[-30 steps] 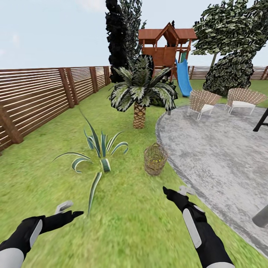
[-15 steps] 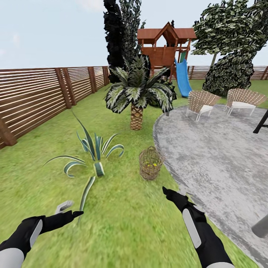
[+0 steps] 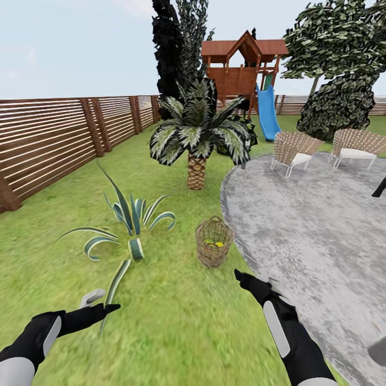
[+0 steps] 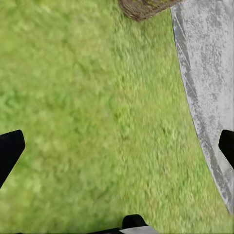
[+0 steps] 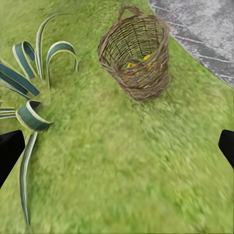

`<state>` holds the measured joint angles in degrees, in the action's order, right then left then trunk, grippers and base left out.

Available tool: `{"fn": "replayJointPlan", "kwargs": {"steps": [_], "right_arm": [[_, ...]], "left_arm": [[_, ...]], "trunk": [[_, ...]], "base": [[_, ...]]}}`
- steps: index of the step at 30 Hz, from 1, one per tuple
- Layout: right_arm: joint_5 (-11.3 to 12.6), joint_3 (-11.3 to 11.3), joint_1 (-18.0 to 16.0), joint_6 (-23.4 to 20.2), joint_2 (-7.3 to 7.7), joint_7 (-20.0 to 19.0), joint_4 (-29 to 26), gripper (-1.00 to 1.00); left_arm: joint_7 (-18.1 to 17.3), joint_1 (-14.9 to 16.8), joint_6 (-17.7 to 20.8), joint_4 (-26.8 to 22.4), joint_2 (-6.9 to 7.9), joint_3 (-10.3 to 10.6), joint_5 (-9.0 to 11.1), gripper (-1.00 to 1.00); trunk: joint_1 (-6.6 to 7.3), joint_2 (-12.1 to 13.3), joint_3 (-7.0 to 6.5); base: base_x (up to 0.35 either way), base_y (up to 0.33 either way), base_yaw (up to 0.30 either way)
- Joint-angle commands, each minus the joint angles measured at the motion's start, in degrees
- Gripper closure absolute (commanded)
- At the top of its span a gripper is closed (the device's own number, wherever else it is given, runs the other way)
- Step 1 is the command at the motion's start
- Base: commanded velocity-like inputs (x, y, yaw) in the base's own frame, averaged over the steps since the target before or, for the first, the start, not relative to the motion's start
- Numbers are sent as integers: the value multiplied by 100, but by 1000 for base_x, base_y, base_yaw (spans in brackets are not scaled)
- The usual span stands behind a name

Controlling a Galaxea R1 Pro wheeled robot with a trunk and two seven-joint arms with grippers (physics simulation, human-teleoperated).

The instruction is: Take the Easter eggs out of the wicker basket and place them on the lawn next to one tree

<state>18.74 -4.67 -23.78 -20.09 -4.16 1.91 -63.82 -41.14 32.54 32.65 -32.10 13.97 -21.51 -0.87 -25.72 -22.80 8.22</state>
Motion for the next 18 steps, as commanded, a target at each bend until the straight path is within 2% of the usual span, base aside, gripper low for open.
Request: {"fn": "replayJointPlan", "kwargs": {"steps": [1,12,18], "right_arm": [[59,-8,-3,-29,-3,20,-9,-100],[59,-5,-3,-30,-5,14,1,-100],[59,7,-3,-27,-5,11,1,-100]], "left_arm": [[-26,7,48,-4,-5,-28,-10,-100],[-13,7,48,-6,-8,-23,-16,-100],[-11,7,48,-5,-9,-25,-16,-100]], "trunk": [[-6,-12,12],[-6,-12,11],[-6,-12,11]], "base": [[243,-238,133],[244,-232,25],[247,-165,0]]}}
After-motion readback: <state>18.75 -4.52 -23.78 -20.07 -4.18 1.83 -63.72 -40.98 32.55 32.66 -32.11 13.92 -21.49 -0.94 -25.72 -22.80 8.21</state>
